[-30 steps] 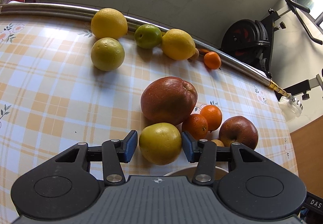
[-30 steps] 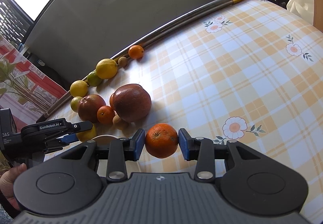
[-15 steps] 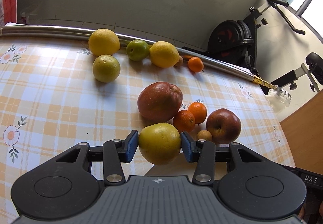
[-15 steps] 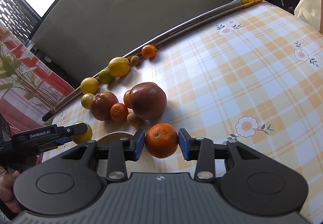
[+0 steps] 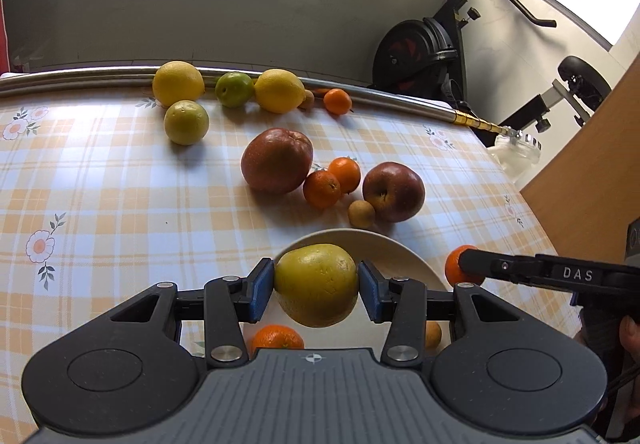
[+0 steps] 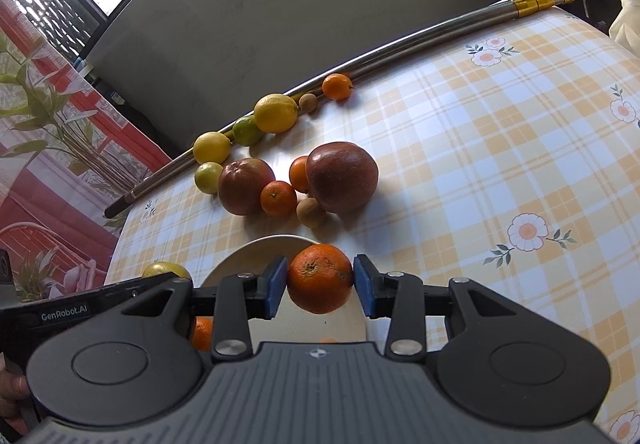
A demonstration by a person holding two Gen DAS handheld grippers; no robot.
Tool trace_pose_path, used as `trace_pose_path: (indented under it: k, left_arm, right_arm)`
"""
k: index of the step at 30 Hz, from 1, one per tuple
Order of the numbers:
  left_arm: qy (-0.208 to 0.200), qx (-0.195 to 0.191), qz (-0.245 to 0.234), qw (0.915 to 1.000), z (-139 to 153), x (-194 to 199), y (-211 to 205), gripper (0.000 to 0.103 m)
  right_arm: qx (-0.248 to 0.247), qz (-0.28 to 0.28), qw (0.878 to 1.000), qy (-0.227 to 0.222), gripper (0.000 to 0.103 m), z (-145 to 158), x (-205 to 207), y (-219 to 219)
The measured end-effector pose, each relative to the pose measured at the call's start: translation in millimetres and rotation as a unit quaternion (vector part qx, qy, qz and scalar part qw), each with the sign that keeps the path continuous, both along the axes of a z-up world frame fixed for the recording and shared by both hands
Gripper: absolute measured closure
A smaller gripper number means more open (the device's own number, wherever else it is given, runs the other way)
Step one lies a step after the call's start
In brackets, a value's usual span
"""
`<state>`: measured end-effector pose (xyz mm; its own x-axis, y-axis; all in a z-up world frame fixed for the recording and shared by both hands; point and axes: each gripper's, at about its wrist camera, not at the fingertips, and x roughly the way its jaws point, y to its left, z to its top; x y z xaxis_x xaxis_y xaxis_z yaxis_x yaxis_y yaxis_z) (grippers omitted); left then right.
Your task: Organize fruits
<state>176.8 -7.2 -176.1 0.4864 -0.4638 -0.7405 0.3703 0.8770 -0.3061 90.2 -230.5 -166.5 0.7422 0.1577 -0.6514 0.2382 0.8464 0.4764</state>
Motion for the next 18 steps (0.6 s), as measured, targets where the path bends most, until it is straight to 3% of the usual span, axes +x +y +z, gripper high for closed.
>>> trace_pose_path:
  k: [18]
  left_arm:
    - [0.032,0.017,-0.028,0.9989,-23,-45,10,0.055]
  right_arm:
    - [-0.007,0.039,0.999,0.029,0.063,-9,9,10]
